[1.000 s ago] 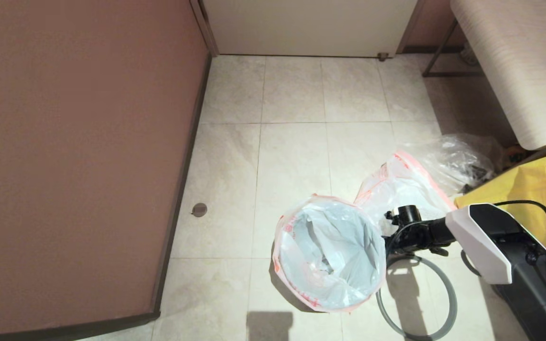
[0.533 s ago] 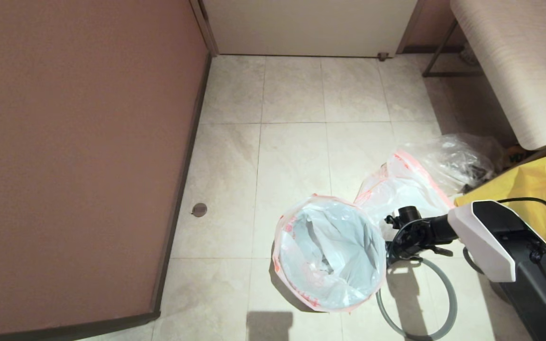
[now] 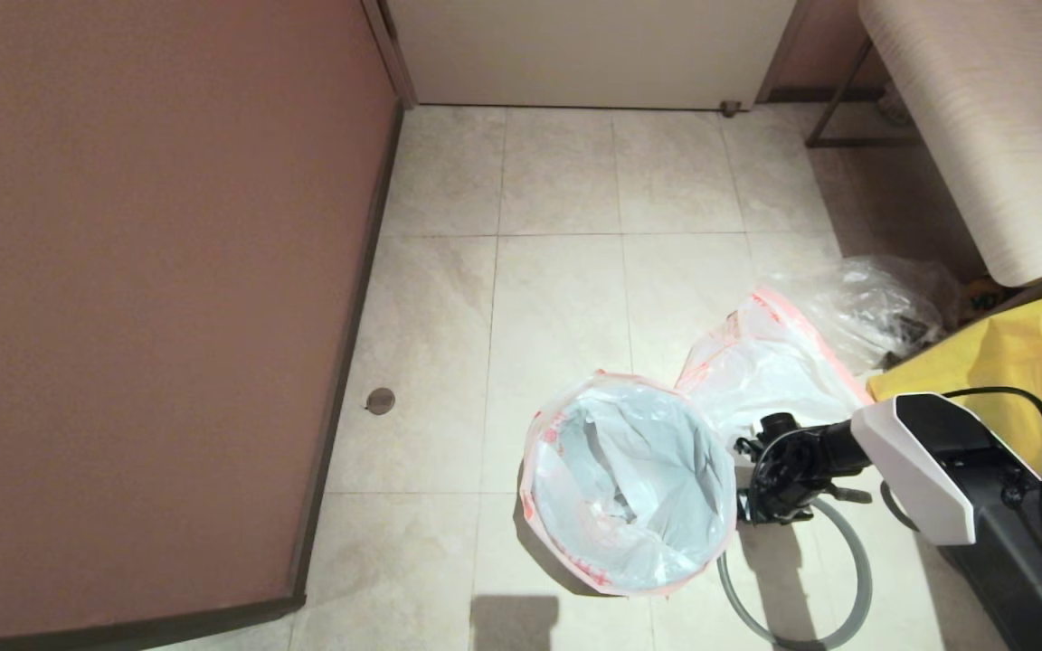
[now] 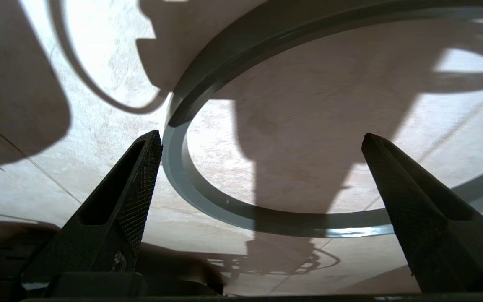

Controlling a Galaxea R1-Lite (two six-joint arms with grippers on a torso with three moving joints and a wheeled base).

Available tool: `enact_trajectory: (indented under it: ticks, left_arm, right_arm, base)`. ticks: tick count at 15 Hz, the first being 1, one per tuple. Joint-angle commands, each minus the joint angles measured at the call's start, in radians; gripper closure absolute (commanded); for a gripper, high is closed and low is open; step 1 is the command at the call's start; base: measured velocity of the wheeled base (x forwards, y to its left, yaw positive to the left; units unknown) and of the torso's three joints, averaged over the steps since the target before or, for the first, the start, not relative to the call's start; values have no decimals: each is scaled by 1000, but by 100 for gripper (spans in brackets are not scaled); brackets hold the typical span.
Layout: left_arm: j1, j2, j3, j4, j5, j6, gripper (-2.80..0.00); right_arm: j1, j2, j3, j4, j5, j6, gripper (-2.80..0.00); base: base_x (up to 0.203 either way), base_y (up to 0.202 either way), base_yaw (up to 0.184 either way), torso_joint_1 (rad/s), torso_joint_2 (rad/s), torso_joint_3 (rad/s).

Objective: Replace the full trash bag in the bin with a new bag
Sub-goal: Place the trash can ring on the trash can

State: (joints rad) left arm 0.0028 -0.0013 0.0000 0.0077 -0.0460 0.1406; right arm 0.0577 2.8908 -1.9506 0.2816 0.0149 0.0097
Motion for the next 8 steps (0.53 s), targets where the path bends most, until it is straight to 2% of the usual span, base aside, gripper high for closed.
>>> enact_trajectory:
  ticks: [1, 5, 8]
  left_arm:
    - [0, 1, 0, 0, 0, 0, 0]
    - [0, 1, 0, 0, 0, 0, 0]
    - [2, 1, 0, 0, 0, 0, 0]
  right_arm:
    - [2, 39, -6, 6, -2, -14, -280]
    - [8, 66, -20, -37, 11, -24, -280]
    - [17, 107, -21, -108, -7, -109, -280]
  base:
    - [0, 0, 0, 0, 0, 0]
    - [0, 0, 0, 0, 0, 0]
    - [0, 0, 0, 0, 0, 0]
